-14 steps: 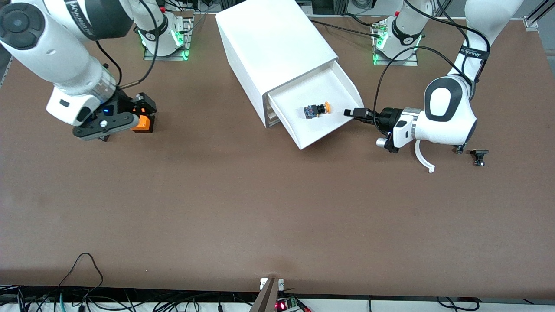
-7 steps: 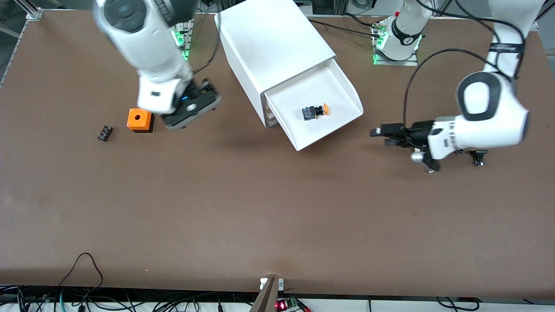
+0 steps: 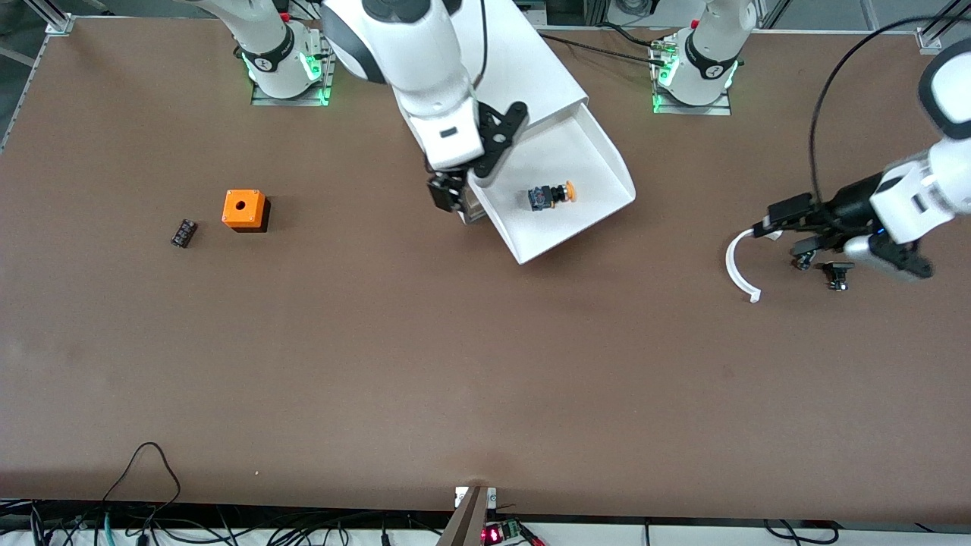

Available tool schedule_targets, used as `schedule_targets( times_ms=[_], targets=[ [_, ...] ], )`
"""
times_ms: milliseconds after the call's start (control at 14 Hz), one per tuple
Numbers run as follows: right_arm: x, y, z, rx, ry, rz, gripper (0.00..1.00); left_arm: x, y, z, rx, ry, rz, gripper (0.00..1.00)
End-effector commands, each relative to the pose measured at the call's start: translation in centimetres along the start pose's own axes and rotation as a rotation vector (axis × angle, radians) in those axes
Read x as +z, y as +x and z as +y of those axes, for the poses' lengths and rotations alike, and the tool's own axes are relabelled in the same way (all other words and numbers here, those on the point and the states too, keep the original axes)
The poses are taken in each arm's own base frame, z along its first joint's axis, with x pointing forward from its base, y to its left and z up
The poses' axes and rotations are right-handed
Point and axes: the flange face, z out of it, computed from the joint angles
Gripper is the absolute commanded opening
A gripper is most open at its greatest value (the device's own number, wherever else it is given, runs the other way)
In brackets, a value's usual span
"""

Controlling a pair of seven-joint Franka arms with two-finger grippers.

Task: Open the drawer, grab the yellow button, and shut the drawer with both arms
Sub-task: 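Grasp the yellow push-button in the drawer with the right gripper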

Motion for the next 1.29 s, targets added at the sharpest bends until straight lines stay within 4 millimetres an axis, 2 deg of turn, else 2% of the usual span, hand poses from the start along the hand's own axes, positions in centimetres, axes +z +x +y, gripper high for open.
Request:
schedule_targets(
  times_ms=[0,71,214,357,714,857,1214],
  targets=[
    [2.7,3.4,-0.5,-0.109,0.011,0.048,1.00,-4.8,-1.5,2.9,-0.082,0.186,-0.072,1.00],
    [3.2,3.7,-0.4,-0.144,0.015,0.052,1.00,-5.7,-1.5,3.3,-0.132,0.250,-0.072,1.00],
    [4.4,4.0,-0.5,-0.250,0.022,0.048,1.00,-4.4,-1.0,5.8,-0.148,0.348,-0.080,1.00],
    [5.1,4.3,-2.2,-0.301,0.026,0.026,1.00,-4.1,-0.9,6.6,-0.206,0.363,-0.069,1.00],
    [8.3,5.2,-6.8,-0.387,0.009,-0.026,1.00,-3.5,-0.7,5.3,-0.232,0.352,-0.084,1.00],
    [8.7,5.5,-8.4,-0.416,0.005,-0.035,1.00,-3.5,-0.6,5.3,-0.234,0.346,-0.082,1.00],
    [9.3,4.7,-8.3,-0.434,0.000,-0.104,1.00,-3.5,-0.6,5.4,-0.233,0.343,-0.086,1.00]
  ],
)
